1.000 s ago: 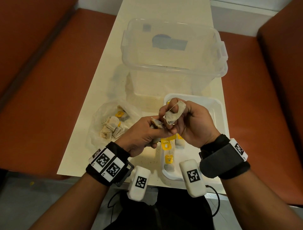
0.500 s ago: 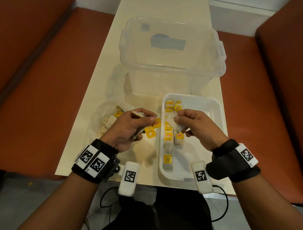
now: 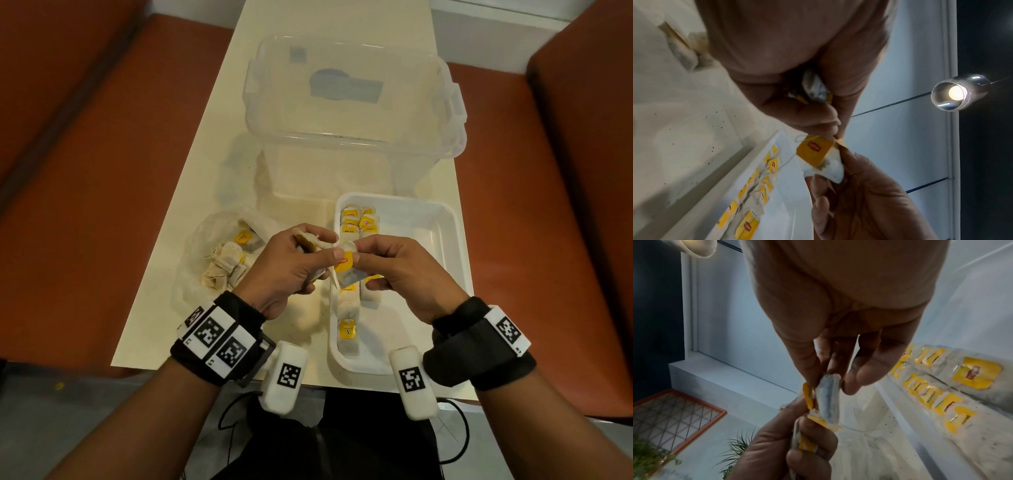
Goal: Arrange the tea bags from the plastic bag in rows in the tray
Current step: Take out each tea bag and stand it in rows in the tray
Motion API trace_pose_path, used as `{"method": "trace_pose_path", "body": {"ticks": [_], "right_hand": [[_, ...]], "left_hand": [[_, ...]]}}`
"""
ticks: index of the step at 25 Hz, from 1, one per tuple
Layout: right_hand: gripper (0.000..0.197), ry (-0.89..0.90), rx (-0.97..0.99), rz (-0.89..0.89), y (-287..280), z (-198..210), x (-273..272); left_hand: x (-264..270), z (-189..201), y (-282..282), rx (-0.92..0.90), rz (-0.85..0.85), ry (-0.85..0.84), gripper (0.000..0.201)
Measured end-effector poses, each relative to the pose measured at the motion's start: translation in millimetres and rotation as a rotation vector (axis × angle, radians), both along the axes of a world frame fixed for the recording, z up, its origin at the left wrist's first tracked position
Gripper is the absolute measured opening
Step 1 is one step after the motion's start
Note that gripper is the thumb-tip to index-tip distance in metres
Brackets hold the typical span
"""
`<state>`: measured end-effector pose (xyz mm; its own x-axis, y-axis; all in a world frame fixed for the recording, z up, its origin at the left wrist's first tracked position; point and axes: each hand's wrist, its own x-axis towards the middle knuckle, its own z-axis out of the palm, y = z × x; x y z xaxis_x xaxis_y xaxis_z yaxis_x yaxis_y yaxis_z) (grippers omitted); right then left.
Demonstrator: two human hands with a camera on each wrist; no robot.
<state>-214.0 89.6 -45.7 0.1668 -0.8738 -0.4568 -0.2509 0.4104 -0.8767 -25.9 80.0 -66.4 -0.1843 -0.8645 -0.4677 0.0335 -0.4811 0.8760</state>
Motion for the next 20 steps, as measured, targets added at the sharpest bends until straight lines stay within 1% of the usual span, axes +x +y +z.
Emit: {"method": "trace_pose_path", "body": {"ticks": [1, 5, 8, 10, 12, 15, 17, 18, 20], "right_hand": [[0.018, 0.0, -0.002, 0.018, -1, 1, -2], [0.013, 0.041, -0.021, 0.078, -5, 9, -11], [0.011, 0.082, -0.077, 0.163, -8, 15, -17], [0.012, 0.188, -0.142, 0.214, -11, 17, -19], [0.008, 0.274, -0.175, 0.236, -14, 16, -23], [0.002, 0.465, -0.22, 0.242, -17, 6, -31], [0.003, 0.588, -0.175, 0.285, -15, -4, -39], [0.004, 0.612, -0.106, 0.341, -13, -11, -41], [0.006, 0.598, 0.056, 0.448, -9, -25, -42]], "left_hand": [[-1, 0, -1, -0.011, -0.024, -0.012, 0.02], [-1, 2, -4, -0.089, -0.105, -0.085, 0.016], [-2, 4, -7, -0.147, -0.173, -0.131, 0.014], [-4, 4, -7, -0.138, -0.211, -0.116, 0.015], [-5, 4, -6, -0.115, -0.237, -0.078, 0.016], [-2, 1, -3, -0.076, -0.193, -0.058, 0.019], [6, -1, -2, -0.05, -0.132, -0.066, 0.017], [10, -3, -2, -0.041, -0.11, -0.071, 0.014], [17, -5, -2, -0.026, -0.08, -0.082, 0.009]]}}
